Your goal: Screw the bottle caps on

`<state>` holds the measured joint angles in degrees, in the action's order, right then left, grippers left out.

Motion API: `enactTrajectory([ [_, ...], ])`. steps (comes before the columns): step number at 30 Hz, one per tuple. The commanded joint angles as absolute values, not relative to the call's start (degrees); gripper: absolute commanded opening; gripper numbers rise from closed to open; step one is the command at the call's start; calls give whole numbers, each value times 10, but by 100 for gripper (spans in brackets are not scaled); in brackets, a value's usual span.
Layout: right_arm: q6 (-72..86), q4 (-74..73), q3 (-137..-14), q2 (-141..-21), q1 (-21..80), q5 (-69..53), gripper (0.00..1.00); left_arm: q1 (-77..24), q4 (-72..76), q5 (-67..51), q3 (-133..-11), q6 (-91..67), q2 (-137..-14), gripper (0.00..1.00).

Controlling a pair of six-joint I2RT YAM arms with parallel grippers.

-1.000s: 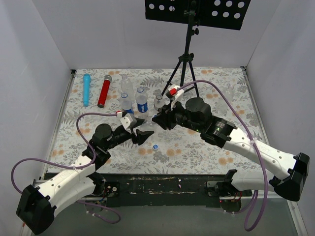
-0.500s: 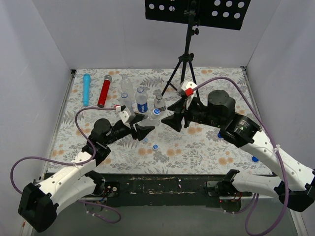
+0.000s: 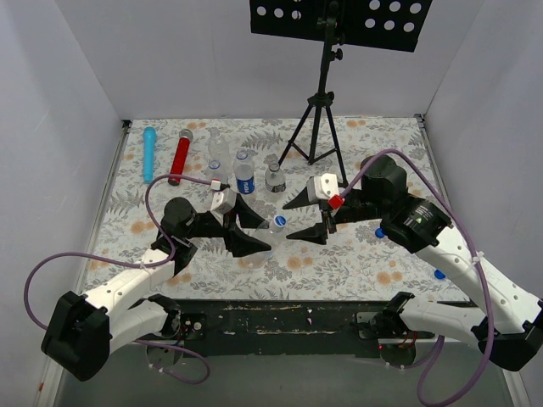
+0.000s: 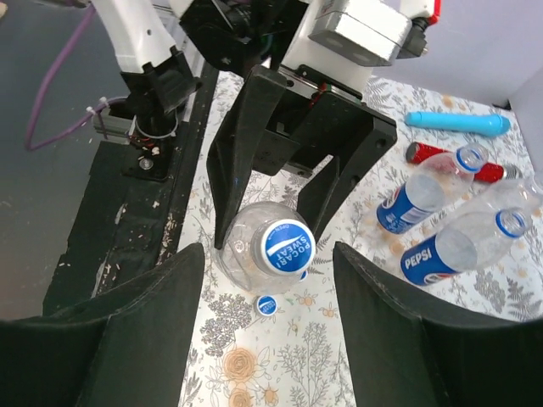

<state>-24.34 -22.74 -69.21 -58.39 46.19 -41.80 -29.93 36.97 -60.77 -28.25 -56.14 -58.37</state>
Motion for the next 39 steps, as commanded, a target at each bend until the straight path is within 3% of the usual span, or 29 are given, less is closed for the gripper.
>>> enactTrajectory([
  [1, -293, -221, -694, -590, 460, -479, 69, -296, 400, -662, -304, -576, -577, 17],
  [13, -294, -229, -718, -632, 460, -519, 57, -296, 387, -669, -307, -565, -571, 15],
  [18, -291, -227, -721, -641, 460, -524, 48, -296, 383, -667, -308, -562, -569, 15],
  [26, -235, -237, -730, -663, 461, -478, 10, -296, 321, -572, -309, -503, -539, 13],
  [30, -123, -212, -704, -671, 487, -364, 5, -305, 246, -404, -309, -427, -491, 11],
  [36, 96, -193, -642, -685, 576, 25, 5, -353, 229, -173, -277, -362, -420, 9],
  [39, 165, -119, -587, -679, 601, 41, 8, -376, 222, -115, -272, -336, -405, 9],
])
